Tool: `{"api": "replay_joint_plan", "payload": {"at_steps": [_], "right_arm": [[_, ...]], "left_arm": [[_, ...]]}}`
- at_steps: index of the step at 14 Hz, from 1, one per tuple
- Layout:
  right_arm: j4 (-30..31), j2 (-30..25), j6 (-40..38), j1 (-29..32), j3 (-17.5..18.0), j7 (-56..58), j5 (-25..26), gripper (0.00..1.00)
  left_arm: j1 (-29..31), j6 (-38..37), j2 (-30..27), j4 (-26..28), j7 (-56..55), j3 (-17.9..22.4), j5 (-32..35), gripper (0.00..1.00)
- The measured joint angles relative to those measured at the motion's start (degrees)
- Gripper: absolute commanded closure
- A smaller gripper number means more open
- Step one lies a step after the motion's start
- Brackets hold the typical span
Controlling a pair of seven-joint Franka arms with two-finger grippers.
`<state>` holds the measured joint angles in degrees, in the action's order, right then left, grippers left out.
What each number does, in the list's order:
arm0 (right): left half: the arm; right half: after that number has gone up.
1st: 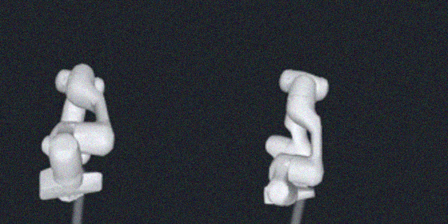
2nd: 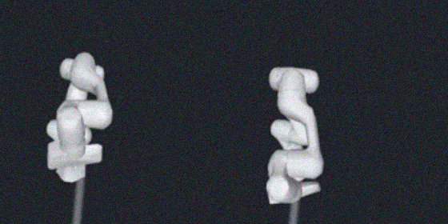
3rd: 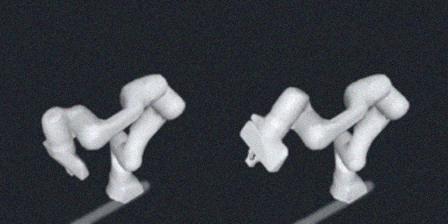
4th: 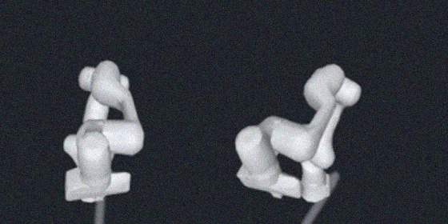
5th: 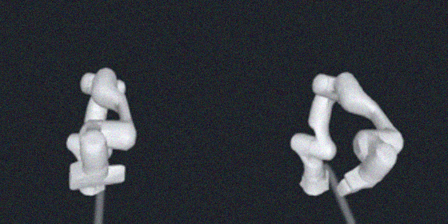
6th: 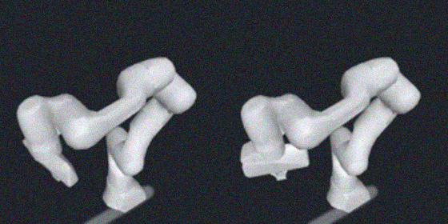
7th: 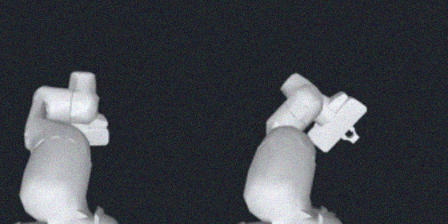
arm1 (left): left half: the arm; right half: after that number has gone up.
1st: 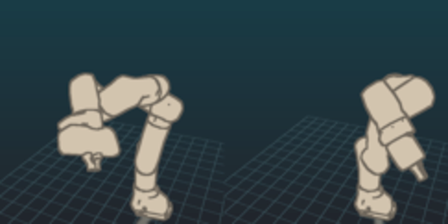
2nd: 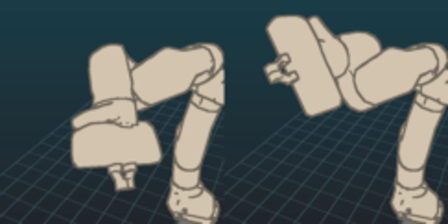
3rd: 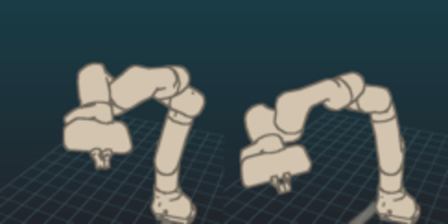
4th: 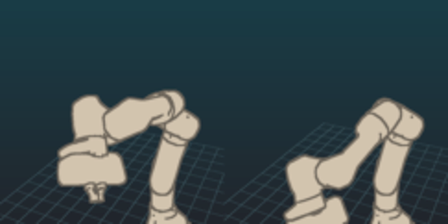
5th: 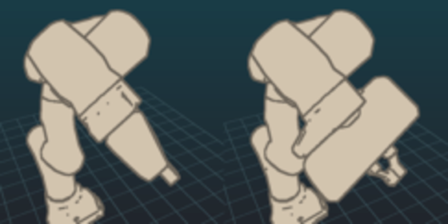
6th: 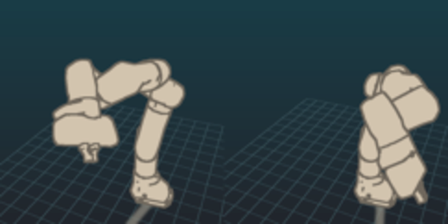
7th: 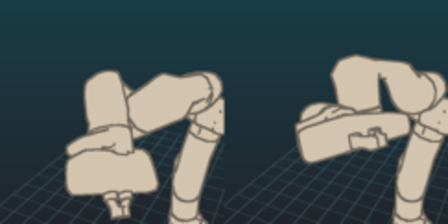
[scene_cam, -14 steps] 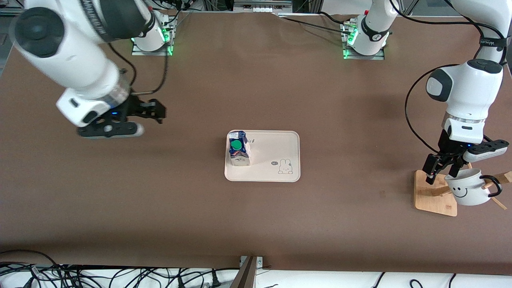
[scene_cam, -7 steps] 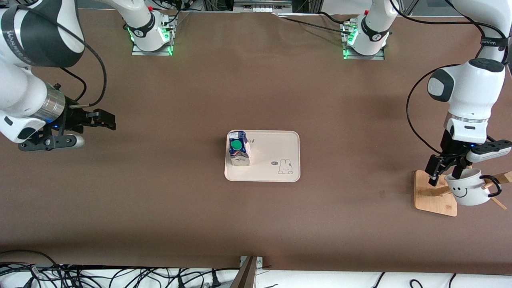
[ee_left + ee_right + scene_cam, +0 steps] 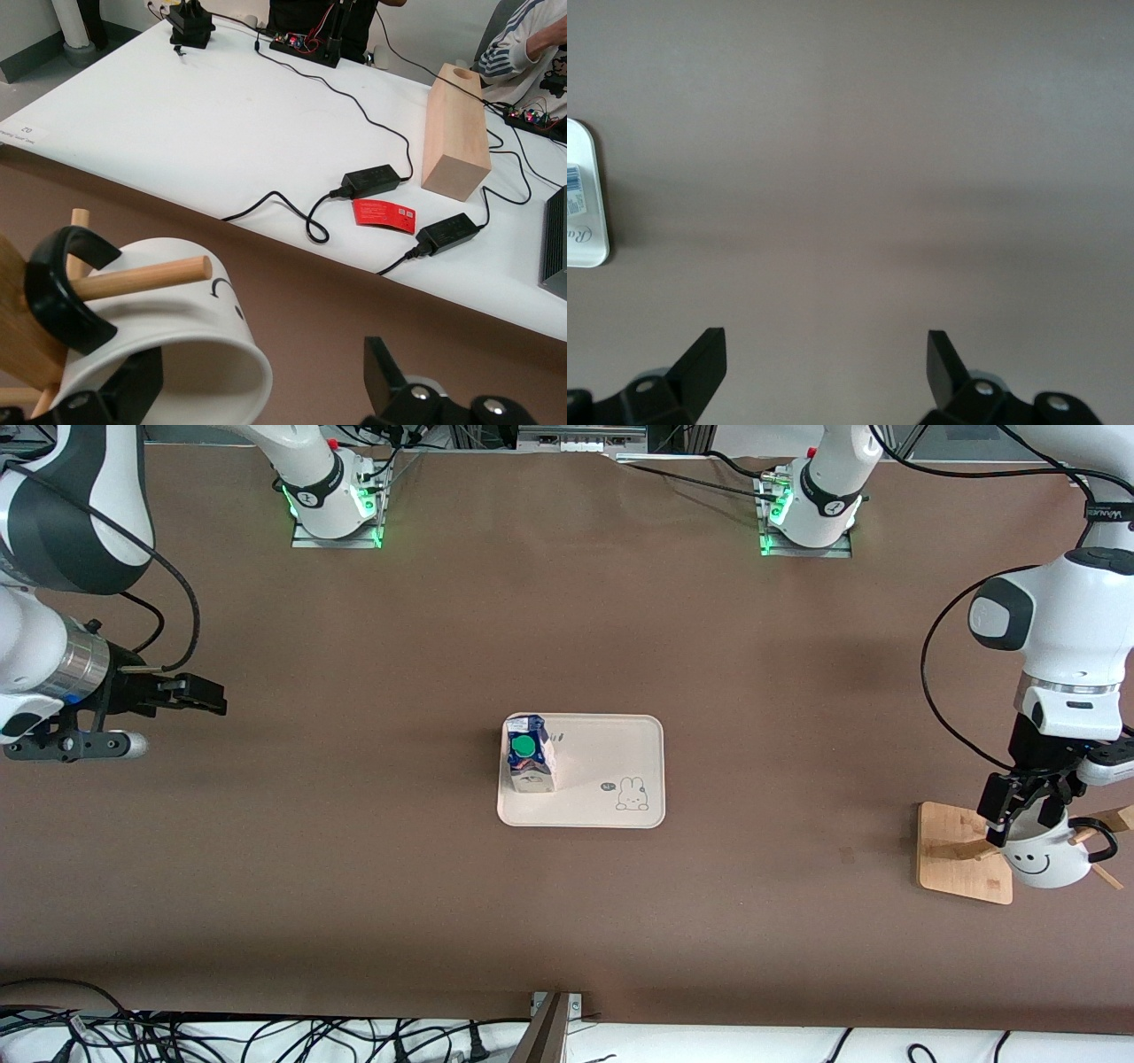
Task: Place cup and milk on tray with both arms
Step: 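Withdraw the right gripper to rest while the left gripper aligns with mug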
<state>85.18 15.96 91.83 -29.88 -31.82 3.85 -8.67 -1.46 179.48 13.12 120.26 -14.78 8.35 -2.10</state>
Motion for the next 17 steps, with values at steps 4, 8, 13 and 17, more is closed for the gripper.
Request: {"api": "replay_joint_plan", "payload": {"at_steps": [4,8,13,17], "right_arm": [[2.4,-3.0,-0.5,8.5,7.9,0.5,2.5,0.00],[8.9,-8.5,5.1,22.5,21.3,0.5,6.1,0.00],[16.1,-12.9,9.6,28.1,24.7,1.0,7.4,0.00],[15.9,-13.6,9.4,29.2,27.8,0.9,9.7,0.00]], "left_arm": [[-0.2,0.7,0.7,0.2,-0.2,0.2,0.0,0.00],[-2.2,2.9,2.2,0.6,-3.4,0.1,-2.7,0.00],[-3.0,4.8,2.3,0.7,-3.6,0.3,-6.1,0.00],[-3.0,5.1,2.3,0.6,-3.6,0.7,-6.1,0.00]]}}
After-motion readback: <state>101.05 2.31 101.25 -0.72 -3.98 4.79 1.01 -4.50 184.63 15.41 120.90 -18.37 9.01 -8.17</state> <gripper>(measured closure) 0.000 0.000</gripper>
